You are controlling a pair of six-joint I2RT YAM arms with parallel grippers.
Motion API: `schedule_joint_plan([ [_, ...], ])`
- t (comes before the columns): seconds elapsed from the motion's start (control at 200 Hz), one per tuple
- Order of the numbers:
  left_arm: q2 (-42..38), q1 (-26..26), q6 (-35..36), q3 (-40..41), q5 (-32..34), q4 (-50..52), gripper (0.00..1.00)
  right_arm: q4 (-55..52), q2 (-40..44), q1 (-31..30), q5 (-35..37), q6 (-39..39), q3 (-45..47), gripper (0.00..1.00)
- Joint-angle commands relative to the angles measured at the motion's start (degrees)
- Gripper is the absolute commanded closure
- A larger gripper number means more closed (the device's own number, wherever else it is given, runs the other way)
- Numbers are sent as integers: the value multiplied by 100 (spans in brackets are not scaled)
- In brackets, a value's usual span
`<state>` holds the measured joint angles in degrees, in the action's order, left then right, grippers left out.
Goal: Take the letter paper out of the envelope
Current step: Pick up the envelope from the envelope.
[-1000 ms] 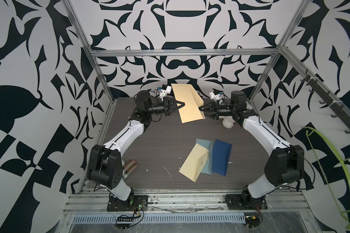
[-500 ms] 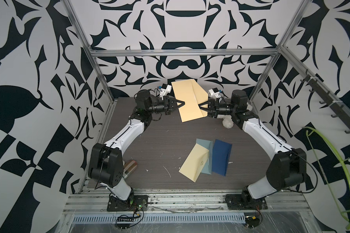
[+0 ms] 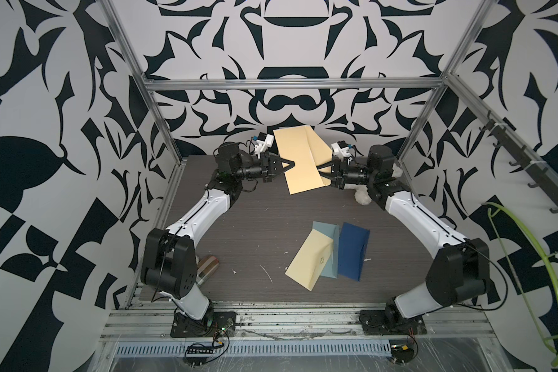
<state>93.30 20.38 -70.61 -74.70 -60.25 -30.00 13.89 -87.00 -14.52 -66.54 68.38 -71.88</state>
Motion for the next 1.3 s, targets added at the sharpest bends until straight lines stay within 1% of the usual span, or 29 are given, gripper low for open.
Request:
schedule_joint_plan([
  [0.0,59,18,144,-124,-4,12,100,450,254,-86,8,149,8,80],
  [0.135,76,18,165,-115,-9,24,100,428,280,-86,53,176,-9,87],
  [0.24,77,18,180,-102,-3,38,100,403,286,-90,94,159,-28,95],
  [0.285,82,18,204,-98,7,69,100,368,305,-86,123,135,-40,100],
  [0.35,67,18,268,-98,12,176,100,221,323,-86,191,17,-54,100],
  [0.38,68,18,313,-106,6,268,92,128,333,-86,219,-70,-68,100],
  [0.425,57,18,390,-116,10,410,77,-49,364,-77,293,-235,-76,100],
  [0.455,46,18,464,-120,28,521,69,-289,396,-69,386,-426,-103,100],
  [0.505,6,18,635,-124,116,823,56,-869,451,-42,585,-916,-186,100],
  [0.55,-61,26,870,-148,232,1213,46,-1573,509,-25,874,-1480,-326,100],
  [0.595,-142,26,1172,-187,434,1720,38,-2278,543,-11,1258,-2010,-483,100],
  [0.625,-198,27,1399,-223,597,2103,34,-2648,568,1,1528,-2299,-555,100],
  [0.665,-268,25,1700,-291,846,2639,32,-3131,602,11,1999,-2706,-648,100],
  [0.72,-368,27,1961,-342,1253,3164,29,-3871,608,-2,2835,-3267,-812,100],
  [0.785,-443,26,2202,-484,1885,3904,28,-4266,661,-37,3658,-3699,-797,100],
  [0.85,-426,42,2382,-718,2370,4582,31,-4186,792,-57,4230,-3898,-579,100],
  [0.89,-411,88,2409,-838,2518,4736,33,-4085,877,-71,4500,-3987,-433,100],
  [1.03,-366,399,2417,-1303,3130,5199,35,-3807,993,-237,5283,-4311,-101,100],
  [1.144,-290,700,2345,-1683,3621,5425,37,-3430,1056,-537,5811,-4621,160,100],
  [1.234,-197,890,2117,-1879,3831,5412,38,-3263,1019,-855,6250,-4944,230,100],
  [1.294,-62,973,1934,-2075,3854,5522,41,-3042,1016,-1058,6468,-5140,332,100],
])
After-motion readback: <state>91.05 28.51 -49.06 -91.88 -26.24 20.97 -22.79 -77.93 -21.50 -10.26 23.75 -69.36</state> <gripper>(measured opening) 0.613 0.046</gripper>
